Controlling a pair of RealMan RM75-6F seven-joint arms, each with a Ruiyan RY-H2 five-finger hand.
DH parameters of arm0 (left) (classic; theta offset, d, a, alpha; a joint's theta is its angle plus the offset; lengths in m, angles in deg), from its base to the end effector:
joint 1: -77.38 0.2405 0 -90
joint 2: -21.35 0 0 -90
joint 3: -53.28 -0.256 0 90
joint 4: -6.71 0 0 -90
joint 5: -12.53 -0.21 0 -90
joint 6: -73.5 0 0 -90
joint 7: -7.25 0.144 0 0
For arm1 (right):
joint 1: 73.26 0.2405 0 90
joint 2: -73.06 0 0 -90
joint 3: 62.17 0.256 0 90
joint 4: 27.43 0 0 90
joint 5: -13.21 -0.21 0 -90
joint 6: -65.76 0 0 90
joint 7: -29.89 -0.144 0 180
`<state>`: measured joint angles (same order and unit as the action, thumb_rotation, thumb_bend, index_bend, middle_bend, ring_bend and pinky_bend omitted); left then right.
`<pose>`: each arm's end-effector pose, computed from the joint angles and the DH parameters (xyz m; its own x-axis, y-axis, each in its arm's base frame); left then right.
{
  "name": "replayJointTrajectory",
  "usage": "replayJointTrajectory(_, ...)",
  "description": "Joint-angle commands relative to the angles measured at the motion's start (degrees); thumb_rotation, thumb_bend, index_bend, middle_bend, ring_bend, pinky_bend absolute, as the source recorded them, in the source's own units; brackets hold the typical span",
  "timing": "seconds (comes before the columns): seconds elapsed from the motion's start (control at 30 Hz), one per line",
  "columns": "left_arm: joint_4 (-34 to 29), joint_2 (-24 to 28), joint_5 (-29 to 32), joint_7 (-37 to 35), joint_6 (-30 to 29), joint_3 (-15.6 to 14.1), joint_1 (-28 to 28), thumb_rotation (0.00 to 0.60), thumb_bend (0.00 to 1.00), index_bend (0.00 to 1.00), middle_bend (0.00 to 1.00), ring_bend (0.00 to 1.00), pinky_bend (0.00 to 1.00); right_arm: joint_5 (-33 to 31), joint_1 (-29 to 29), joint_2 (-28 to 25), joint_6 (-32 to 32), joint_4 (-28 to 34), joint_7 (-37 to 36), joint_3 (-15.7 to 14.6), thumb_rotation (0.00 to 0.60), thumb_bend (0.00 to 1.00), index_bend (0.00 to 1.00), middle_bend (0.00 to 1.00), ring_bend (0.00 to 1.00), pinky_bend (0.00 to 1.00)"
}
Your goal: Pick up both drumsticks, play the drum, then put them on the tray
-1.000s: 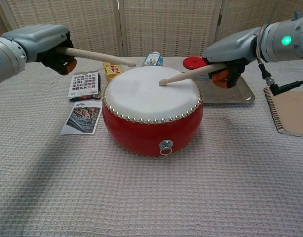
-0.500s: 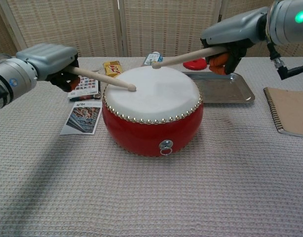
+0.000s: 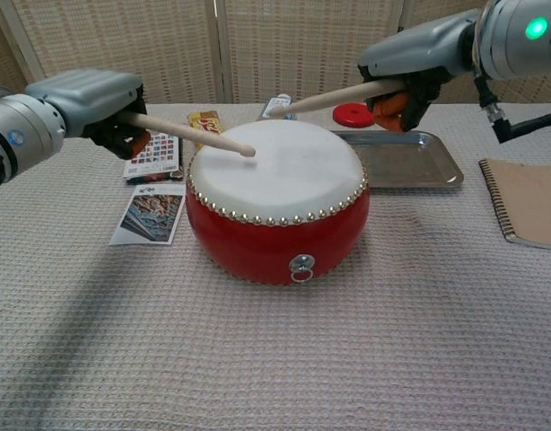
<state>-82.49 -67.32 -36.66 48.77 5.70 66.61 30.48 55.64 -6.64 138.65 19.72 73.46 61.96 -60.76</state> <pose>-0.1246 0.3657 0.0158 0.5800 0.0697 0.8116 0.8025 -0.2201 -0.5546 -0.0791 -0.3789 0.0645 0.7410 -0.2368 0.6283 -0.6423 -0.5230 0.5604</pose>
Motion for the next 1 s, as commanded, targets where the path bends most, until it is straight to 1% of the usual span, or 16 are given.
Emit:
replayJointTrajectory(0.03, 3.08, -1.85, 0.20, 2.88, 0.95, -1.92, -0.93, 0.600, 0.58, 1.00, 1.00, 1.00, 1.00, 2.18, -1.25, -2.01, 0.09, 1.61, -2.28, 1.18, 0.600, 0.62, 1.00, 1.00, 0.98, 1.00)
replayJointTrajectory(0.13, 2.68, -1.13, -0.06, 2.28, 0.41, -1.44, -0.62, 0.600, 0.58, 1.00, 1.00, 1.00, 1.00, 0.99, -0.83, -1.06, 1.68, 0.15, -1.31, 0.22, 0.600, 0.62, 1.00, 1.00, 0.98, 1.00)
replayJointTrajectory(0.23, 0.33, 0.97, -0.82, -0.38, -1.08, 0.40, 0.23, 0.600, 0.58, 1.00, 1.00, 1.00, 1.00, -2.05, 0.29, 1.67, 3.67, -2.90, 1.27, -1.82, 0.600, 0.62, 1.00, 1.00, 0.98, 1.00)
replayJointTrajectory(0.3, -1.72, 2.57, -1.32, -2.04, -1.75, 1.53, 0.73, 0.600, 0.58, 1.00, 1.00, 1.00, 1.00, -5.00, 1.54, 3.92, 4.98, -5.25, 3.95, -3.76, 0.600, 0.62, 1.00, 1.00, 0.98, 1.00)
replayJointTrajectory(0.4, -3.95, 4.10, -1.33, -3.20, -1.94, 2.45, 1.06, 0.600, 0.58, 1.00, 1.00, 1.00, 1.00, -8.66, 3.12, 6.48, 5.02, -7.34, 7.10, -5.62, 0.600, 0.62, 1.00, 1.00, 0.97, 1.00)
replayJointTrajectory(0.43, -4.16, 4.21, -1.31, -3.14, -1.95, 2.44, 1.06, 0.600, 0.58, 1.00, 1.00, 1.00, 1.00, -9.53, 3.47, 6.64, 4.65, -7.24, 7.47, -5.65, 0.600, 0.62, 1.00, 1.00, 0.97, 1.00)
replayJointTrajectory(0.5, -3.82, 3.74, -0.99, -2.49, -1.80, 2.00, 0.91, 0.600, 0.58, 1.00, 1.00, 1.00, 1.00, -9.23, 3.40, 5.73, 2.90, -5.60, 6.07, -3.95, 0.600, 0.62, 1.00, 1.00, 0.97, 1.00)
replayJointTrajectory(0.6, -2.13, 2.01, 0.07, -1.66, -0.63, 0.96, 0.49, 0.600, 0.58, 1.00, 1.00, 1.00, 1.00, -4.72, 1.48, 2.37, 0.68, -1.86, 1.12, -0.65, 0.600, 0.62, 1.00, 1.00, 0.97, 1.00)
replayJointTrajectory(0.7, 0.70, -0.36, 1.23, -0.66, 0.69, -0.15, -0.07, 0.600, 0.58, 1.00, 1.00, 1.00, 1.00, -0.42, -0.34, -0.72, -0.08, 0.86, -2.30, 0.82, 0.600, 0.62, 1.00, 1.00, 0.97, 1.00)
replayJointTrajectory(0.77, 3.29, -1.85, 1.46, 1.40, 1.13, -1.31, -0.64, 0.600, 0.58, 1.00, 1.00, 1.00, 1.00, 1.02, -1.07, -1.64, 0.20, 1.42, -3.38, 0.95, 0.600, 0.62, 1.00, 1.00, 0.97, 1.00)
replayJointTrajectory(0.83, 4.89, -2.61, 1.30, 2.82, 0.91, -1.92, -0.92, 0.600, 0.58, 1.00, 1.00, 1.00, 1.00, 1.20, -1.25, -1.40, 1.10, 0.79, -3.44, 0.47, 0.600, 0.62, 1.00, 1.00, 0.97, 1.00)
replayJointTrajectory(0.9, 4.71, -2.58, 1.32, 1.80, 0.27, -1.15, -0.60, 0.600, 0.58, 1.00, 1.00, 1.00, 1.00, 0.50, -1.01, -0.08, 2.52, -0.98, -2.54, -0.62, 0.600, 0.62, 1.00, 1.00, 0.97, 1.00)
replayJointTrajectory(1.0, 2.17, -0.60, 0.53, -0.68, -1.06, 0.62, 0.17, 0.600, 0.58, 1.00, 1.00, 1.00, 1.00, -1.78, -0.15, 3.05, 4.52, -4.57, -0.29, -2.61, 0.600, 0.62, 1.00, 1.00, 0.97, 1.00)
